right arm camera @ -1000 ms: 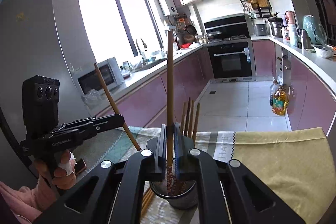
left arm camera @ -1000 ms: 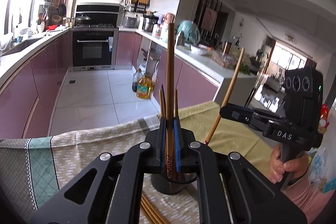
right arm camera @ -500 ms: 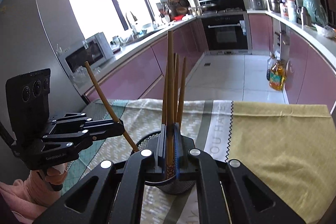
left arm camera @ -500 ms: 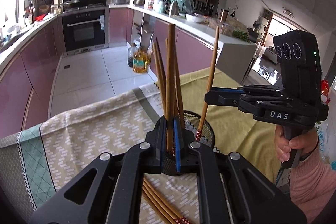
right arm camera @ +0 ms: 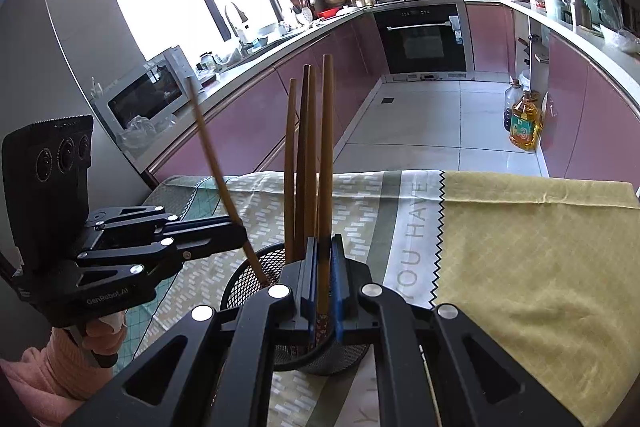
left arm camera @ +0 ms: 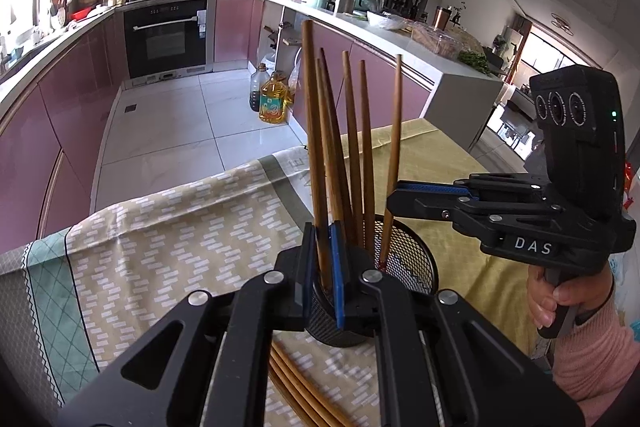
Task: Organize utensils
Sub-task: 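Open both tools and move them back over the lying chopsticks, then close the right tool on a red-tipped chopstick while the left tool grasps another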
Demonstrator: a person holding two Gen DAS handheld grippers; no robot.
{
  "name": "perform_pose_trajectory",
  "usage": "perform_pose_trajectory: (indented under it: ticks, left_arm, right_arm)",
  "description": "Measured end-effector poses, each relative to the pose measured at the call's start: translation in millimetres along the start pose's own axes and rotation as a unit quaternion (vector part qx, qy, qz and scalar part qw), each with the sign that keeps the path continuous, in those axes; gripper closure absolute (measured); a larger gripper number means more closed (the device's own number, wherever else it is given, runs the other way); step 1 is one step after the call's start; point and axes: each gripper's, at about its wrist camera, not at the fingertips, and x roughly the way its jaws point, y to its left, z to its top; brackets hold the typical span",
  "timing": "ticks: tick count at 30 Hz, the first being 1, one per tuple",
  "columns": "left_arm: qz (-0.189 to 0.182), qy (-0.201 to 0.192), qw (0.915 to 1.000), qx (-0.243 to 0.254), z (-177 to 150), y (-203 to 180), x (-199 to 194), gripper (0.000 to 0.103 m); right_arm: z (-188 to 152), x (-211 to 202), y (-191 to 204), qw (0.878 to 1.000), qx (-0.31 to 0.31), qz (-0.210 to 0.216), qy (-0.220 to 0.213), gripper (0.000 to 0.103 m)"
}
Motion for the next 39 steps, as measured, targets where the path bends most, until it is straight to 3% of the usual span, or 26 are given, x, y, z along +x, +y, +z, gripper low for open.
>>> perform_pose_trajectory:
  ticks: [7,12,17,22,27,33,39]
  left_arm:
    - [0.014,-0.017,0.9997,-0.012,-8,6,-12,0.091]
    - [0.041,-0.061,0.9973,-0.010,-22,4,-42,0.070]
    - [0.074,-0.076,0.9943,-0.002,-47,6,-65,0.061]
    - [0.098,-0.054,0.9937,-0.005,-81,10,-67,0.053]
    - [0.101,-0.011,0.9945,-0.023,-114,18,-53,0.050]
    - [0.100,0.032,0.9933,-0.050,-146,26,-34,0.050]
    - [0.091,0.055,0.9925,-0.060,-159,25,-20,0.049]
  right_arm:
    - [-2,-12,4,1.000,0.001,-0.003,-0.024,0.090]
    - [-8,-34,16,0.998,-0.014,0.009,-0.052,0.080]
    - [-30,-57,40,0.996,-0.051,0.038,-0.070,0.070]
    - [-62,-56,60,0.994,-0.062,0.072,-0.051,0.069]
    - [-89,-23,69,0.996,-0.055,0.075,0.002,0.067]
    - [-113,18,74,0.996,-0.045,0.048,0.059,0.067]
    - [-123,31,71,0.996,-0.027,0.044,0.078,0.067]
